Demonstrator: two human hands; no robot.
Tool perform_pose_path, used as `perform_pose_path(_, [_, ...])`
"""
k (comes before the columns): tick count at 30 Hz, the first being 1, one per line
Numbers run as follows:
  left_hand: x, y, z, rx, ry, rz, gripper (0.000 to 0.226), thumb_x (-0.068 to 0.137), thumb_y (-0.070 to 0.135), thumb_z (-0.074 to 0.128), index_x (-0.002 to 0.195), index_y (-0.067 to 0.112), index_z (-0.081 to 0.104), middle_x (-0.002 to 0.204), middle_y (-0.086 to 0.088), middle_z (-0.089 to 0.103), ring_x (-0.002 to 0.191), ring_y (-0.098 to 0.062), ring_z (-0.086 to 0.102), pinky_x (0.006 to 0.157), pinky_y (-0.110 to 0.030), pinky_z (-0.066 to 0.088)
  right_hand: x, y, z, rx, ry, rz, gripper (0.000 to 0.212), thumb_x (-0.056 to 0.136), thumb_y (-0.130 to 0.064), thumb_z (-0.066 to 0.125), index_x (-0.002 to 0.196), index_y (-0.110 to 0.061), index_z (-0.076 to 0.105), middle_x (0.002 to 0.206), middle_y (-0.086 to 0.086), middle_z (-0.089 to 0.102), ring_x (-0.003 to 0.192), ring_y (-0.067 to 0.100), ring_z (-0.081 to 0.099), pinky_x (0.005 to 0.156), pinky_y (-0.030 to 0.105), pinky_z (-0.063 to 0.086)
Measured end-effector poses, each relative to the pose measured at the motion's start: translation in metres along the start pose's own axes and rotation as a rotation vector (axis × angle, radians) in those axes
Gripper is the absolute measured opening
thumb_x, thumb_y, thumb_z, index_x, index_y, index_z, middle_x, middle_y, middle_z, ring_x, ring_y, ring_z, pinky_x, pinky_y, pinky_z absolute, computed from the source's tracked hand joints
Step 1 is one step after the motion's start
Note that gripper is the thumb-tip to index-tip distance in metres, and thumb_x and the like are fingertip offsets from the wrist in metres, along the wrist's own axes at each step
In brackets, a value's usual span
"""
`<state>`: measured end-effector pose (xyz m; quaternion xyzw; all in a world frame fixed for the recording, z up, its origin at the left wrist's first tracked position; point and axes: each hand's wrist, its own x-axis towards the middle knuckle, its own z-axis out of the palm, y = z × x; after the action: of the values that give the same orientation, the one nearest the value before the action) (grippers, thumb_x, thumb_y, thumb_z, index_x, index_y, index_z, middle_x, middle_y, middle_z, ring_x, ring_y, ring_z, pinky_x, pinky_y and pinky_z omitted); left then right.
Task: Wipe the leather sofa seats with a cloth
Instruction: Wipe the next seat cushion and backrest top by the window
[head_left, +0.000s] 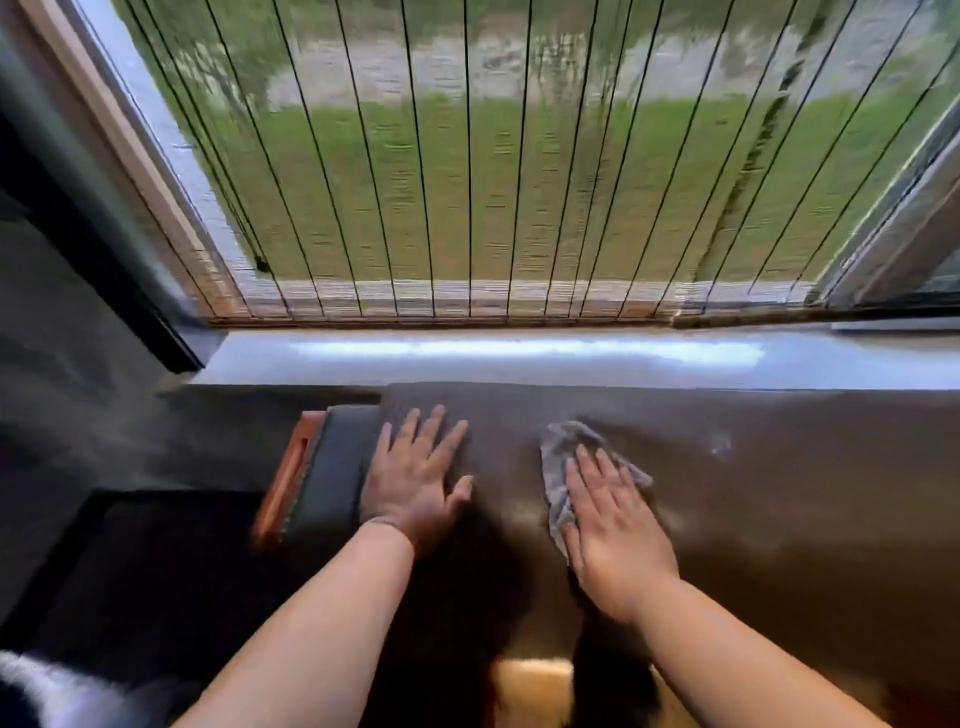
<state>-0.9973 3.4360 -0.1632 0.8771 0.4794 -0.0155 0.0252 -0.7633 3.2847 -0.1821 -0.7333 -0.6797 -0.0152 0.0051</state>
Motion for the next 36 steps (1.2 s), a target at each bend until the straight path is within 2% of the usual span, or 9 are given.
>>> perform_pose_path(2, [0.008, -0.003, 0.018, 0.004, 0.116, 0.027, 0.08, 0.089, 0.064, 0.031, 0.162, 0.034, 0.036, 0.171, -0.007, 0.03, 0.156, -0.038, 0.029, 0.127, -0.057, 0.019, 0.007, 0.001, 0.017, -0.029, 0.091, 0.009, 0.069, 0.099, -0.038, 0.039, 0.157, -0.001, 0.034, 0.167, 0.019, 0.028, 0.155, 0.036, 0.025, 0.124, 0.048, 0.014])
perform_pose_path(6, [0.032, -0.008, 0.019, -0.002, 0.177, 0.03, 0.078, 0.09, 0.062, 0.034, 0.161, 0.031, 0.039, 0.17, -0.007, 0.032, 0.156, -0.038, 0.029, 0.127, -0.057, 0.019, 0.027, 0.004, 0.014, -0.054, 0.103, 0.042, 0.07, 0.101, -0.039, 0.035, 0.161, -0.004, 0.027, 0.17, 0.016, 0.022, 0.158, 0.033, 0.017, 0.126, 0.047, 0.009])
perform_pose_path(11, [0.059, -0.015, 0.021, 0.013, 0.235, 0.063, 0.078, 0.088, 0.06, 0.039, 0.159, 0.028, 0.044, 0.167, -0.009, 0.038, 0.153, -0.039, 0.035, 0.125, -0.059, 0.025, 0.045, 0.01, 0.021, -0.034, 0.098, 0.057, 0.069, 0.101, -0.042, 0.031, 0.161, -0.007, 0.032, 0.17, 0.013, 0.022, 0.158, 0.031, 0.019, 0.126, 0.047, 0.012])
perform_pose_path(19, [0.077, -0.018, 0.024, 0.017, 0.279, 0.072, 0.078, 0.088, 0.059, 0.042, 0.159, 0.026, 0.046, 0.167, -0.009, 0.039, 0.153, -0.039, 0.035, 0.123, -0.06, 0.027, 0.062, 0.018, 0.026, -0.012, 0.129, 0.054, 0.069, 0.099, -0.042, 0.034, 0.159, -0.006, 0.036, 0.169, 0.013, 0.026, 0.157, 0.031, 0.024, 0.125, 0.049, 0.016])
perform_pose_path(29, [0.089, -0.019, 0.025, 0.014, 0.298, 0.061, 0.077, 0.089, 0.058, 0.041, 0.159, 0.025, 0.046, 0.166, -0.009, 0.039, 0.152, -0.038, 0.036, 0.123, -0.06, 0.027, 0.074, 0.024, 0.025, 0.03, 0.113, 0.059, 0.071, 0.098, -0.041, 0.034, 0.161, -0.008, 0.034, 0.17, 0.012, 0.025, 0.157, 0.031, 0.022, 0.125, 0.05, 0.017])
perform_pose_path(36, [0.093, -0.018, 0.023, 0.019, 0.314, 0.05, 0.077, 0.089, 0.057, 0.041, 0.158, 0.025, 0.046, 0.165, -0.01, 0.041, 0.151, -0.037, 0.039, 0.124, -0.056, 0.024, 0.08, 0.02, 0.01, 0.046, 0.033, 0.099, 0.075, 0.094, -0.044, 0.035, 0.161, -0.011, 0.034, 0.17, 0.012, 0.025, 0.158, 0.032, 0.021, 0.127, 0.046, 0.008])
